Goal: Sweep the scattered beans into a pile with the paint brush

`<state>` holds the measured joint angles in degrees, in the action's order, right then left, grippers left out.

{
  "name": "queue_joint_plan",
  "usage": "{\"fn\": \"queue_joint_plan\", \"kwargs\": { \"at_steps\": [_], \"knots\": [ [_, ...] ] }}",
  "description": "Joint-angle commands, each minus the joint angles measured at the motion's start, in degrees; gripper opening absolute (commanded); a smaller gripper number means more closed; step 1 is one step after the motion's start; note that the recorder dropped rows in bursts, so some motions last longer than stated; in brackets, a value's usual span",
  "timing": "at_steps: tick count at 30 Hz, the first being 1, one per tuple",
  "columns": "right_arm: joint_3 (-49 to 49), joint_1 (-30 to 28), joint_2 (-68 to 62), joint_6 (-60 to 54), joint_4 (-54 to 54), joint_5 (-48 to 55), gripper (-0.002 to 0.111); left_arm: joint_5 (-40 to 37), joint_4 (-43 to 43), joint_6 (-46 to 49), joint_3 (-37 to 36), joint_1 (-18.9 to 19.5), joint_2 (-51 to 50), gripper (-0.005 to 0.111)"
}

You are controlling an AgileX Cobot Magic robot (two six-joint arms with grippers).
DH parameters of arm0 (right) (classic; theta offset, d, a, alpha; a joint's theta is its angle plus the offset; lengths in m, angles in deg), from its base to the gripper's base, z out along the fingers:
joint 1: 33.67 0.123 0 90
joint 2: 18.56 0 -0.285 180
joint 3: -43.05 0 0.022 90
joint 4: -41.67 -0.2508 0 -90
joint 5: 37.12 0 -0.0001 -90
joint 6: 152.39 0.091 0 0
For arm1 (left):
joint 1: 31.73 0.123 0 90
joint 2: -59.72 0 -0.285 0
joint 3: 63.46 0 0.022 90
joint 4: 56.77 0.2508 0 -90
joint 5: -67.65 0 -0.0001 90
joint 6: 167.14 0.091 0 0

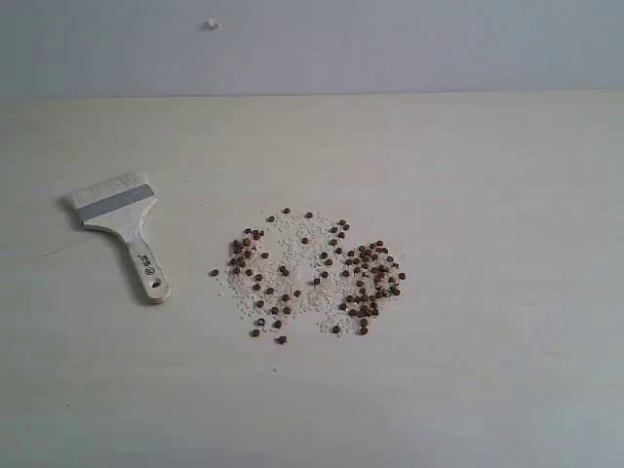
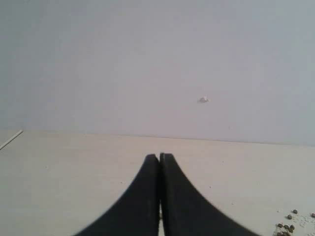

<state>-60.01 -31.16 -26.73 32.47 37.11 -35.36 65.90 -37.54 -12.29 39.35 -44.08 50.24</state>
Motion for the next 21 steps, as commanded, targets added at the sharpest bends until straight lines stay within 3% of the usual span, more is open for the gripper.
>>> {"fn": "queue_joint_plan", "kwargs": {
  "at_steps": [1, 21],
  "knots": [
    [0.3, -0.2, 0.4, -0.3, 0.2, -1.8, 0.0, 0.1, 0.0, 0.1, 0.0, -0.3, 0.3, 0.0],
    [0.3, -0.2, 0.4, 0.1, 0.1, -0.6, 0.0, 0.1, 0.0, 0.1, 0.0, -0.3, 0.3, 0.0]
  ]
}}
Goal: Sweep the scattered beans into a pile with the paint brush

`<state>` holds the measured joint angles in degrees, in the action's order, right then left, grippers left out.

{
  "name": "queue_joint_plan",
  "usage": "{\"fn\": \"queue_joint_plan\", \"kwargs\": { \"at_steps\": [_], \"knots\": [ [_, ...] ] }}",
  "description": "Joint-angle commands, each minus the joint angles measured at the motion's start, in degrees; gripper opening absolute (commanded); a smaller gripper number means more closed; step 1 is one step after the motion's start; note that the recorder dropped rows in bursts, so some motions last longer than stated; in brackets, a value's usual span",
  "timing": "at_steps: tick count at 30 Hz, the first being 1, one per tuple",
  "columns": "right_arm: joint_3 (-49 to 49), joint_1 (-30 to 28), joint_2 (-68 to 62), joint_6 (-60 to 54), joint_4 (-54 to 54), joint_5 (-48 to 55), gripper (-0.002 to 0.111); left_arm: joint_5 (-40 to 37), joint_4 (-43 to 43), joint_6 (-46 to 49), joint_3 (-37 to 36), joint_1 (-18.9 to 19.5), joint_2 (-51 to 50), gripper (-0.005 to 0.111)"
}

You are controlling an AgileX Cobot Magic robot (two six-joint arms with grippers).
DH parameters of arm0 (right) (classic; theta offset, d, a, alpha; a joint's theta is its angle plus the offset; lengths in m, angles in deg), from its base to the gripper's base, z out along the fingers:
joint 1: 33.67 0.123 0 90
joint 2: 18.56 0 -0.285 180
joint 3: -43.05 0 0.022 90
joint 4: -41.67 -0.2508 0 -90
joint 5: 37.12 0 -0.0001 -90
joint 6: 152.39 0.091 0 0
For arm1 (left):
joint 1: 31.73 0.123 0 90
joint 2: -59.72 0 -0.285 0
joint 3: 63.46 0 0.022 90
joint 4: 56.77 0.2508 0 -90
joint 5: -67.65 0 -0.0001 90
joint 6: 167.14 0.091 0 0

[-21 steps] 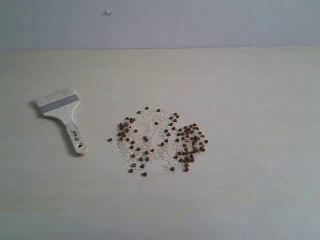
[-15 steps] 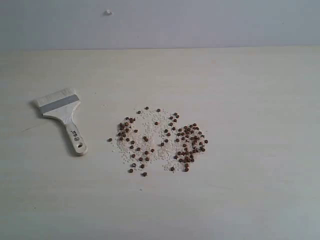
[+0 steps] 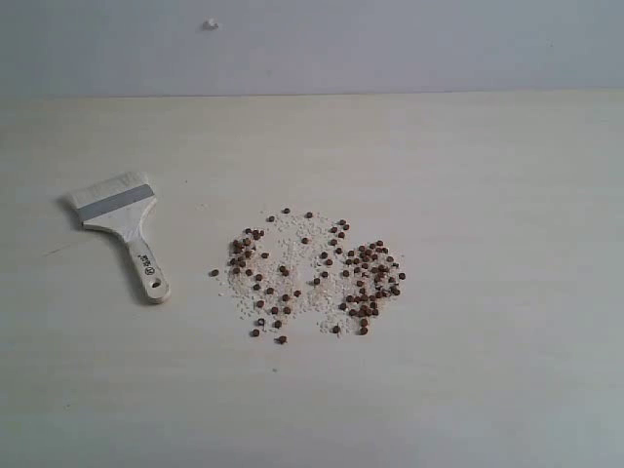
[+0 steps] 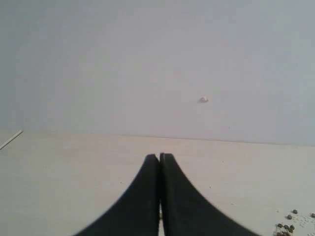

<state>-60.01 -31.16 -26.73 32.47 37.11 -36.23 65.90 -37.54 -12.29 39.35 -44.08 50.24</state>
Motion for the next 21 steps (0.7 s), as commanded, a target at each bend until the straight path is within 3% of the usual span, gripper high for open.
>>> {"fn": "queue_joint_plan", "kwargs": {
  "at_steps": [1, 8, 21],
  "knots": [
    [0.3, -0.2, 0.4, 0.9, -0.8, 0.5, 0.0, 0.1, 0.0, 0.1, 0.0, -0.3, 0.3, 0.0],
    [0.3, -0.2, 0.4, 9.6, -5.2, 0.3, 0.0, 0.1, 0.0, 0.1, 0.0, -0.3, 0.3, 0.0],
    [0.3, -0.2, 0.4, 9.9, -5.4, 0.3, 0.0, 1.7, -0.1, -1.4, 0.0, -0.3, 0.3, 0.0]
  ]
}}
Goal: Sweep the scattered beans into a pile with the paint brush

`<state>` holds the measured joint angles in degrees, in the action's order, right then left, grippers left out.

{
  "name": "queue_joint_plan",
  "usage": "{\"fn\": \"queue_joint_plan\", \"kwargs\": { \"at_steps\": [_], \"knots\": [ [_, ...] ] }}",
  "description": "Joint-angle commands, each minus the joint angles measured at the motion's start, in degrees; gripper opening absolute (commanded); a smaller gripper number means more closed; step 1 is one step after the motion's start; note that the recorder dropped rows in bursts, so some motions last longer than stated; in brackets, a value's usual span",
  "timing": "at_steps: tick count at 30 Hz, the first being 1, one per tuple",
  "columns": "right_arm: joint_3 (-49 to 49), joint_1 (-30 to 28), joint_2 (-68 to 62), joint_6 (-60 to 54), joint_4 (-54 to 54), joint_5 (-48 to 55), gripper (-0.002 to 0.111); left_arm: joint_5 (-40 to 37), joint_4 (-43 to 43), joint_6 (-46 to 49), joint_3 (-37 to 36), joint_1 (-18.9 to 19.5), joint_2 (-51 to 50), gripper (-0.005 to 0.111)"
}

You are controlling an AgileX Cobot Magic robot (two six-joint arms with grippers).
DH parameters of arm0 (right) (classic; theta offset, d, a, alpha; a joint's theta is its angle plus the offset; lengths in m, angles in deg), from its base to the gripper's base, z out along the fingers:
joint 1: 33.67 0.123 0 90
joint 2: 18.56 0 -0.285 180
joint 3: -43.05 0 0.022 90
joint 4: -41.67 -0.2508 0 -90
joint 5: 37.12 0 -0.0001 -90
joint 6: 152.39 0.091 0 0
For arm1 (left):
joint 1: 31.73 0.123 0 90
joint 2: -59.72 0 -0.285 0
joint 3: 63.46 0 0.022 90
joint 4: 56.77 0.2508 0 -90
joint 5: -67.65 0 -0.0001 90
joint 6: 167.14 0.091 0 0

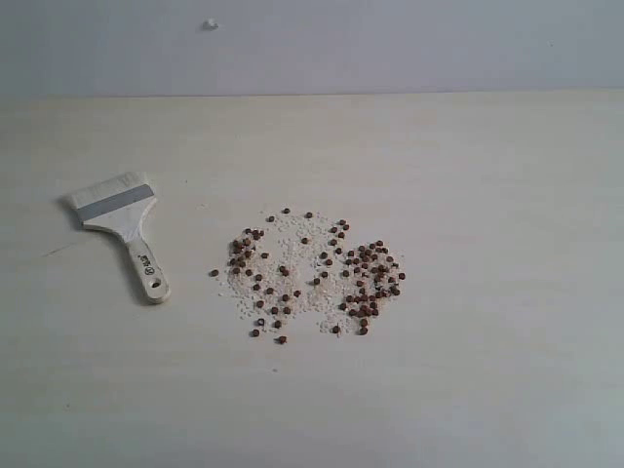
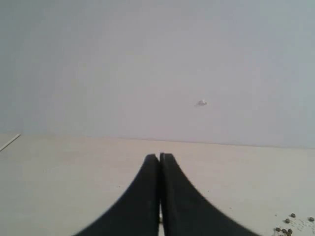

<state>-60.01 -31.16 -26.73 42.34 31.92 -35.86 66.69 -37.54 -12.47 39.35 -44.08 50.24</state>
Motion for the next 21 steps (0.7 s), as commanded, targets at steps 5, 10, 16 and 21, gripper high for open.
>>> {"fn": "queue_joint_plan", "kwargs": {
  "at_steps": [5, 10, 16, 21],
  "knots": [
    [0.3, 0.2, 0.4, 0.2, -0.2, -0.1, 0.0, 4.0, -0.3, -14.1, 0.0, -0.3, 0.3, 0.0],
    [0.3, 0.2, 0.4, 0.2, -0.2, -0.1, 0.0, 20.5, -0.5, -22.4, 0.0, -0.2, 0.3, 0.0],
    [0.3, 0.2, 0.4, 0.2, -0.2, -0.1, 0.0, 18.7, -12.5, -13.5, 8.3, -0.2, -3.1, 0.0],
    [0.3, 0.2, 0.4, 0.2, -0.2, -0.1, 0.0, 5.8, -14.3, -3.5, 21.2, -0.2, -16.8, 0.0]
  ]
}}
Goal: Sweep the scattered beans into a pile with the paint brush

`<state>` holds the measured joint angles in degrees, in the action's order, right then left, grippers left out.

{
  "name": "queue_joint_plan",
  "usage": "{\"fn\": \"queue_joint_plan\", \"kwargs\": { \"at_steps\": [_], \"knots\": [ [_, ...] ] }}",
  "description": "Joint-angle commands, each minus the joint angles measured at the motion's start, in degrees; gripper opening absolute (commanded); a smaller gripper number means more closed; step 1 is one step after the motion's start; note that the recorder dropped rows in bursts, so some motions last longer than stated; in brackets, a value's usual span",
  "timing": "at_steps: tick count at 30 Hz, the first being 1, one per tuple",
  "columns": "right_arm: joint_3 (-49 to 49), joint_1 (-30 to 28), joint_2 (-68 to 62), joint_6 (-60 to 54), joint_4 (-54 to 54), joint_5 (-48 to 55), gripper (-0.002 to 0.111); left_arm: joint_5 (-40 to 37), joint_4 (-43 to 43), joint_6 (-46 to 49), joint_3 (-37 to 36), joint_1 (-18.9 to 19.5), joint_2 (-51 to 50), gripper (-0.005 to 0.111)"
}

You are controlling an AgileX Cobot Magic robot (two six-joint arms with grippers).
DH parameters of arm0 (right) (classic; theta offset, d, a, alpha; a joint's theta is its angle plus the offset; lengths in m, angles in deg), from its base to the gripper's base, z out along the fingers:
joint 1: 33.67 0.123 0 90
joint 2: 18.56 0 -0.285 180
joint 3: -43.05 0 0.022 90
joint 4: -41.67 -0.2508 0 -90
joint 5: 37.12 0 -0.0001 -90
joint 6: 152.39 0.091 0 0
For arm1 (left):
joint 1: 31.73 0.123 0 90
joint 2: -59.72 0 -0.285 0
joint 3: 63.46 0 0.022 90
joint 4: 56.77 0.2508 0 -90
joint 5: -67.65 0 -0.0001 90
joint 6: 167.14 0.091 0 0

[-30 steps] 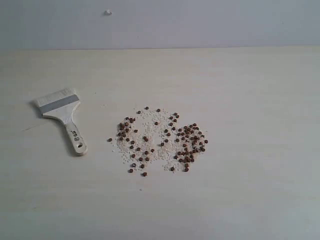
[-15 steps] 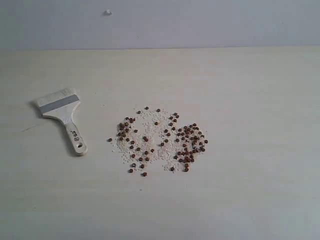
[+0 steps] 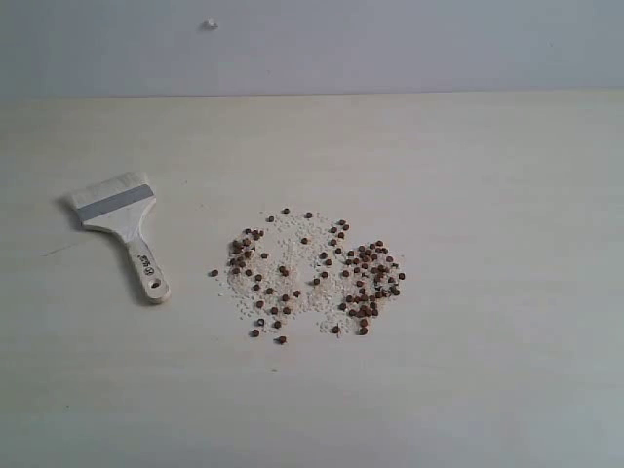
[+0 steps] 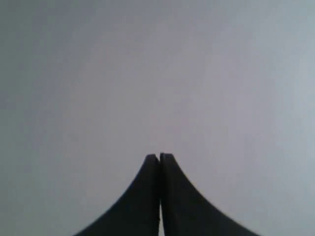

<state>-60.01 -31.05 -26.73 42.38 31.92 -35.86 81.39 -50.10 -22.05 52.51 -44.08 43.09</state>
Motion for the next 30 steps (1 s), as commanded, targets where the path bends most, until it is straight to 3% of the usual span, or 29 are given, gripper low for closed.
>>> {"fn": "queue_joint_plan", "kwargs": {
  "at_steps": [1, 5, 10, 15, 16, 19, 21, 23, 24, 26, 29, 30],
  "knots": [
    [0.3, 0.1, 0.4, 0.1, -0.2, -0.1, 0.0, -10.2, -1.7, 6.8, 9.8, -0.2, -12.5, 0.0],
    [0.3, 0.1, 0.4, 0.1, -0.2, -0.1, 0.0, -19.8, -0.4, 8.2, 18.1, -0.2, -26.2, 0.0],
    [0.3, 0.1, 0.4, 0.1, -0.2, -0.1, 0.0, -40.0, 1.6, 8.2, 29.7, -0.2, -43.3, 0.0],
    [0.3, 0.1, 0.4, 0.1, -0.2, -0.1, 0.0, -68.0, -3.5, 16.3, 40.6, -2.7, -58.8, 0.0],
    [0.3, 0.1, 0.4, 0.1, -0.2, -0.1, 0.0, -74.8, -5.5, 18.0, 43.5, -5.2, -64.4, 0.0],
    [0.3, 0.1, 0.4, 0.1, -0.2, -0.1, 0.0, -70.7, -6.1, 13.2, 45.4, -11.3, -72.6, 0.0],
    [0.3, 0.1, 0.4, 0.1, -0.2, -0.1, 0.0, -60.0, -5.1, 6.9, 45.5, -16.4, -78.4, 0.0],
    [0.3, 0.1, 0.4, 0.1, -0.2, -0.1, 0.0, -57.1, -4.5, 4.7, 45.8, -18.2, -82.3, 0.001],
    [0.3, 0.1, 0.4, 0.1, -0.2, -0.1, 0.0, -58.7, -4.7, 5.2, 46.5, -18.6, -85.3, 0.009],
    [0.3, 0.1, 0.4, 0.1, -0.2, -0.1, 0.0, -61.3, -5.0, 4.9, 48.0, -18.6, -89.7, 0.036],
    [0.3, 0.1, 0.4, 0.1, -0.2, -0.1, 0.0, -55.3, -6.2, 1.9, 48.4, -18.6, -93.6, 0.085],
    [0.3, 0.1, 0.4, 0.2, -0.2, -0.1, 0.0, -52.5, -7.0, 1.7, 48.4, -18.6, -94.9, 0.088]
  ]
}}
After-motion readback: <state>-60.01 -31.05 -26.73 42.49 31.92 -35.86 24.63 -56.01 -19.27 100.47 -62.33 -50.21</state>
